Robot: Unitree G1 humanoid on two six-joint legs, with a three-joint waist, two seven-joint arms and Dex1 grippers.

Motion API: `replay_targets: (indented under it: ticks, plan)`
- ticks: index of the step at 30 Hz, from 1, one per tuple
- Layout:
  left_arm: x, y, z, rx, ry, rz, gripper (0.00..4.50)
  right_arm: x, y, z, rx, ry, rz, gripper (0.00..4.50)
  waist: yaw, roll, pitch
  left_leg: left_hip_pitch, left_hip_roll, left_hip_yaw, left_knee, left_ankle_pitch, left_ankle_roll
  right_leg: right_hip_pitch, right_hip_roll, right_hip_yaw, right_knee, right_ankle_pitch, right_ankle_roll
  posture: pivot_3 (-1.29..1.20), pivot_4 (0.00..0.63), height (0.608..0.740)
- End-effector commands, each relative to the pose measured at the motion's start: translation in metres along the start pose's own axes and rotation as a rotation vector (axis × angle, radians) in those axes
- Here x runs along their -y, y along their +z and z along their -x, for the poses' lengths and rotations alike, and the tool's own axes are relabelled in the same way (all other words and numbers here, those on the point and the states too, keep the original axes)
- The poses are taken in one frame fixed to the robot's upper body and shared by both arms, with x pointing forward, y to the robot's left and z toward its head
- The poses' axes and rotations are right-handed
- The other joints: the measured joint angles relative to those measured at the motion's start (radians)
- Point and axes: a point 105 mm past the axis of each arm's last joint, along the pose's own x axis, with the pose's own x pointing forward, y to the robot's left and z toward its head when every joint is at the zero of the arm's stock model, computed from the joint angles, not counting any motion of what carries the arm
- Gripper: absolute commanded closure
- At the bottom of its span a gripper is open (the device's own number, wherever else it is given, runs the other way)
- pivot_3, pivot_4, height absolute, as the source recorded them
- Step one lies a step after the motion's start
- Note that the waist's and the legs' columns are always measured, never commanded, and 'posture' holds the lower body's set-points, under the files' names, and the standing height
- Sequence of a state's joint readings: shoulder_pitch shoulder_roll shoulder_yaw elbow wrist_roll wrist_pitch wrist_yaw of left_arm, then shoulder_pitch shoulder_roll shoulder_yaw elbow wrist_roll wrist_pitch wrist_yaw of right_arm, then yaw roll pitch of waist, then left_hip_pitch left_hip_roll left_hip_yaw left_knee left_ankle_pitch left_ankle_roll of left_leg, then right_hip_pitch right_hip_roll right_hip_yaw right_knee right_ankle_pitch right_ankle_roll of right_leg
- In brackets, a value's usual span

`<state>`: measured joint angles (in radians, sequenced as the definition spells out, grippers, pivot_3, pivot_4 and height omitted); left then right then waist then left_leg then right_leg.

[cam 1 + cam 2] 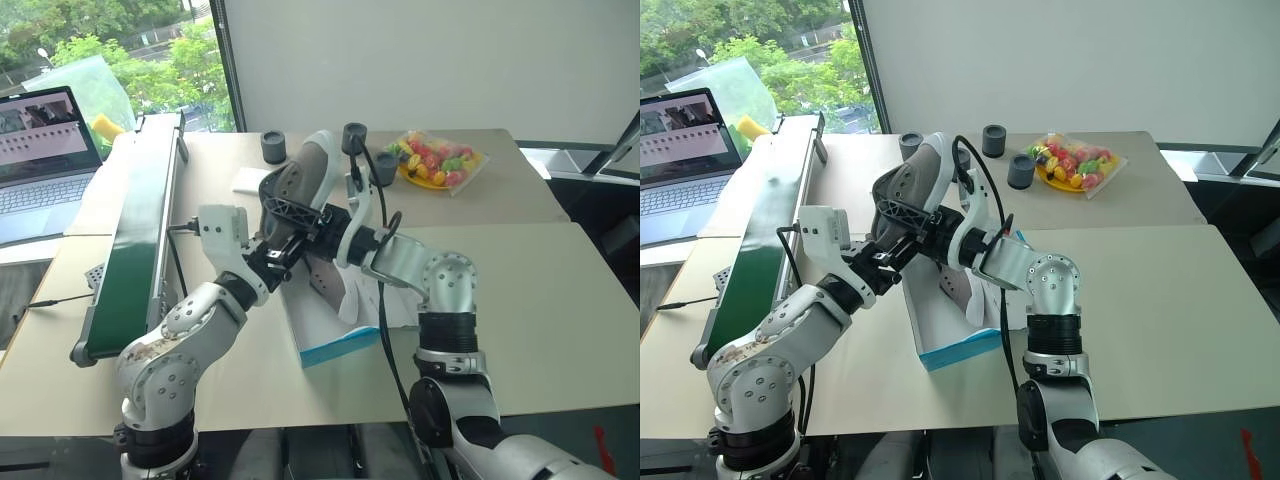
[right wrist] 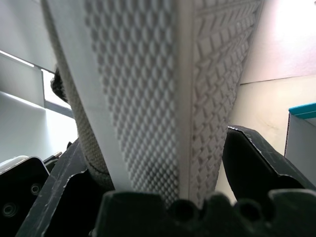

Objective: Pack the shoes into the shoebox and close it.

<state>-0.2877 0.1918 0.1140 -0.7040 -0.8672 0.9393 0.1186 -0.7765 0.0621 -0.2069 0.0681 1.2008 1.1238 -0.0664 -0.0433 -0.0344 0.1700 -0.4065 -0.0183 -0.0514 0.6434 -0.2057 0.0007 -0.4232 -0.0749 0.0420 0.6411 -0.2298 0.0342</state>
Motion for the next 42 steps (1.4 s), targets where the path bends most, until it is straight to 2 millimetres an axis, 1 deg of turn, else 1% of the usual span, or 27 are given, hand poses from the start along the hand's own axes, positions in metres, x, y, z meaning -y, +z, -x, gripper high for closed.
replay_targets:
  ticks: [1,6,11,16,21,24,31,33,34,35,42]
  plan:
    - [0.02,0.002,0.002,-0.002,-0.089,-0.048,1.71,-0.005,0.018,-0.001,0.068,-0.022,0.032,1.47,0.0,0.0,0.0,0.0,0.0,0.0,0.0,0.0,0.0,0.0,0.0,0.0,0.0,0.0,0.0,0.0,0.15,0.74]
    - [0.021,0.0,0.004,-0.012,-0.101,-0.045,1.71,0.003,0.028,0.002,0.105,-0.063,0.029,1.47,0.0,0.0,0.0,0.0,0.0,0.0,0.0,0.0,0.0,0.0,0.0,0.0,0.0,0.0,0.0,0.0,0.15,0.74]
    - [0.017,0.0,0.007,-0.014,-0.088,-0.044,1.71,0.013,0.043,0.009,0.132,-0.109,0.054,1.47,0.0,0.0,0.0,0.0,0.0,0.0,0.0,0.0,0.0,0.0,0.0,0.0,0.0,0.0,0.0,0.0,0.15,0.74]
    - [0.014,-0.001,0.008,-0.018,-0.074,-0.045,1.71,0.015,0.052,0.013,0.139,-0.128,0.108,1.47,0.0,0.0,0.0,0.0,0.0,0.0,0.0,0.0,0.0,0.0,0.0,0.0,0.0,0.0,0.0,0.0,0.15,0.74]
    - [0.014,-0.002,0.009,-0.021,-0.072,-0.044,1.71,0.026,0.07,0.018,0.188,-0.182,0.114,1.47,0.0,0.0,0.0,0.0,0.0,0.0,0.0,0.0,0.0,0.0,0.0,0.0,0.0,0.0,0.0,0.0,0.15,0.74]
    - [0.014,-0.002,0.009,-0.02,-0.068,-0.043,1.71,0.029,0.071,0.019,0.194,-0.184,0.097,1.47,0.0,0.0,0.0,0.0,0.0,0.0,0.0,0.0,0.0,0.0,0.0,0.0,0.0,0.0,0.0,0.0,0.15,0.74]
    - [0.014,-0.002,0.01,-0.02,-0.07,-0.041,1.71,0.028,0.063,0.019,0.163,-0.192,0.12,1.47,0.0,0.0,0.0,0.0,0.0,0.0,0.0,0.0,0.0,0.0,0.0,0.0,0.0,0.0,0.0,0.0,0.15,0.74]
    - [0.014,-0.002,0.01,-0.02,-0.071,-0.041,1.71,0.028,0.061,0.019,0.162,-0.195,0.118,0.48,0.0,0.0,0.0,0.0,0.0,0.0,0.0,0.0,0.0,0.0,0.0,0.0,0.0,0.0,0.0,0.0,0.15,0.74]
    - [0.014,-0.002,0.01,-0.021,-0.072,-0.041,1.71,0.027,0.061,0.019,0.164,-0.19,0.117,0.32,0.007,0.0,0.0,0.0,0.0,0.0,0.0,0.0,0.0,0.0,0.0,0.0,0.0,0.0,0.0,0.0,0.15,0.74]
    - [0.014,-0.002,0.01,-0.022,-0.072,-0.042,1.71,0.027,0.061,0.018,0.167,-0.19,0.12,0.02,0.008,0.0,0.0,0.0,-0.001,0.0,0.0,0.0,0.0,0.0,-0.001,-0.001,-0.001,0.0,0.001,0.0,0.15,0.74]
    - [0.015,-0.002,0.01,-0.023,-0.074,-0.044,1.71,0.027,0.059,0.017,0.158,-0.216,0.153,0.02,-0.002,0.0,0.0,0.0,0.0,0.0,-0.001,0.0,0.0,-0.001,0.0,0.0,-0.001,0.0,0.001,0.0,0.15,0.74]
